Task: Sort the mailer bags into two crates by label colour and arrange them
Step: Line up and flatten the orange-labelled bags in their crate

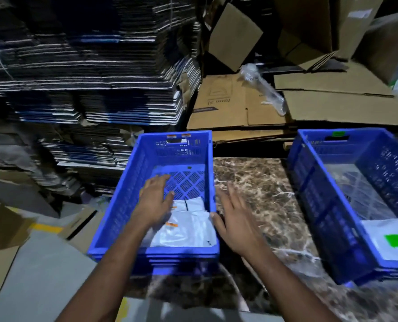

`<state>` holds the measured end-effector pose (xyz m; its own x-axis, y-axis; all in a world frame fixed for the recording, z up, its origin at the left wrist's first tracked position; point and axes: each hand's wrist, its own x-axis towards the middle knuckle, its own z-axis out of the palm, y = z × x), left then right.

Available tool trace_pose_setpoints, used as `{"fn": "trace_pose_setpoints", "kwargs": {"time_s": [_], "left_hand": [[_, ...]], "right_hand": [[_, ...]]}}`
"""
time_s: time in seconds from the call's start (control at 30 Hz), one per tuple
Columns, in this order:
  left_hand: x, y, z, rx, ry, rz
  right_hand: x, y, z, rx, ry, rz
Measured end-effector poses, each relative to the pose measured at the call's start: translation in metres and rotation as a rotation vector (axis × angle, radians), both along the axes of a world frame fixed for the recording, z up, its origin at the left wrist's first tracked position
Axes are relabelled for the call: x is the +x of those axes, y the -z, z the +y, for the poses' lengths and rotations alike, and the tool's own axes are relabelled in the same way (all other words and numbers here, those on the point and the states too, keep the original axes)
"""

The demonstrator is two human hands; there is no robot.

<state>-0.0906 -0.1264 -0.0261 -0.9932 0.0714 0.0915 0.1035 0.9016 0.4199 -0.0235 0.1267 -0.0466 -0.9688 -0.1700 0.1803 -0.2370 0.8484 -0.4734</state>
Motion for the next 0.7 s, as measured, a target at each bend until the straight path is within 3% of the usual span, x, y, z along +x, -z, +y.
{"fn": "trace_pose_setpoints", "kwargs": {"time_s": [0.13, 0.3, 0.7], "left_hand": [[-0.018, 0.002, -0.077, -0.087, -0.056, 0.118], [-0.034, 0.024, -0.122, -0.113, -0.079, -0.028], [-0.009, 0.024, -0.072, 0.101, -0.011, -0.042]], "right_hand": [[-0.022, 0.010, -0.049, -0.035, 0.155, -0.096], [-0.033, 0.016, -0.066, 0.019, 0.272, -0.147], [0.001, 0.014, -0.021, 0.032, 0.348, -0.111]]}}
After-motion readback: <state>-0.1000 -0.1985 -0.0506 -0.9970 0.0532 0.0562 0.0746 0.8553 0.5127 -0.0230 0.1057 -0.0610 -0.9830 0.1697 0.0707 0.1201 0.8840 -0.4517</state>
